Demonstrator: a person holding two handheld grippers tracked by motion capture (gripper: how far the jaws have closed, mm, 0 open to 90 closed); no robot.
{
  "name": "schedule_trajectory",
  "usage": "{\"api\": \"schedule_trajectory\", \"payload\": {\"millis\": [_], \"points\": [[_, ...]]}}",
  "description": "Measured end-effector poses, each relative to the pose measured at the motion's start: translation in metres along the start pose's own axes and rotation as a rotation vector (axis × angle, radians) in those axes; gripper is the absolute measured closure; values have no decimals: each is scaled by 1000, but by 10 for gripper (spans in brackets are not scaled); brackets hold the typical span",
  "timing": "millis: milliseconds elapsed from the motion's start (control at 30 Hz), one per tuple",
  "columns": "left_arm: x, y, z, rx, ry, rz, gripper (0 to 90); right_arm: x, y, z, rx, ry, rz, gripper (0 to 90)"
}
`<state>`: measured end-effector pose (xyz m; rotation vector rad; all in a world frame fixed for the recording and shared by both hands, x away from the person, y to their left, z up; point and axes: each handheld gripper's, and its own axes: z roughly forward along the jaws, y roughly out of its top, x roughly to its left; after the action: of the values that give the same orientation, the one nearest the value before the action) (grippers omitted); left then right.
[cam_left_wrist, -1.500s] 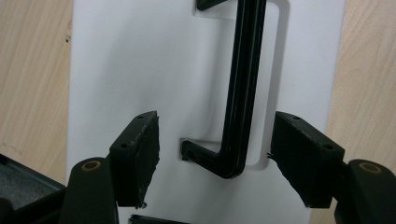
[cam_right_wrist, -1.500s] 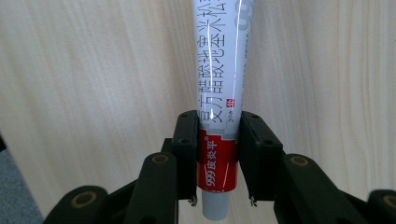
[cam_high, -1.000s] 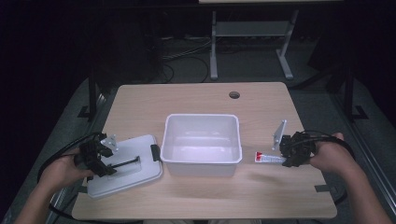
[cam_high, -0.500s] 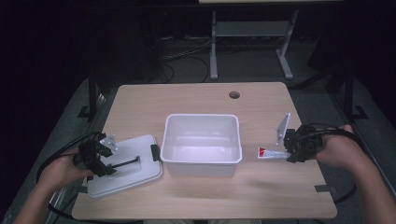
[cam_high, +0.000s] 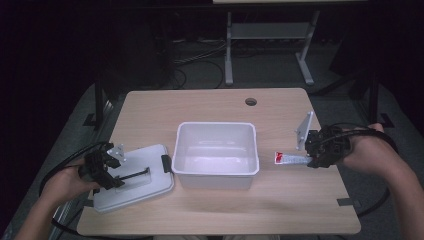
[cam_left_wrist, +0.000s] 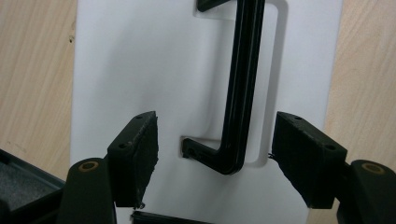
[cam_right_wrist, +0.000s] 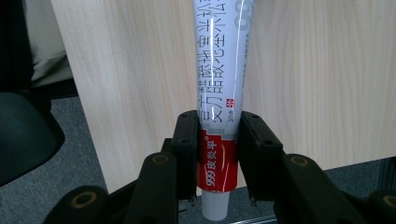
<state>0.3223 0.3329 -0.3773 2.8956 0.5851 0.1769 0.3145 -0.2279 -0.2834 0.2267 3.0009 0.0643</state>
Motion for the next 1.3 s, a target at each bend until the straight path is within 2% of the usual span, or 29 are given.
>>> {"api": "schedule_trajectory", "payload": {"millis": [467,933,1300], "points": [[-1,-1,1,-2,-2,4,311,4,33,-27,-18,-6,-62,687],[-1,-2,1,-2,-4,1,312,6,70,-28,-15,5,-126,687],[-2,-2,2,-2,-7,0,311,7,84,-26,-17,13,-135,687]]}}
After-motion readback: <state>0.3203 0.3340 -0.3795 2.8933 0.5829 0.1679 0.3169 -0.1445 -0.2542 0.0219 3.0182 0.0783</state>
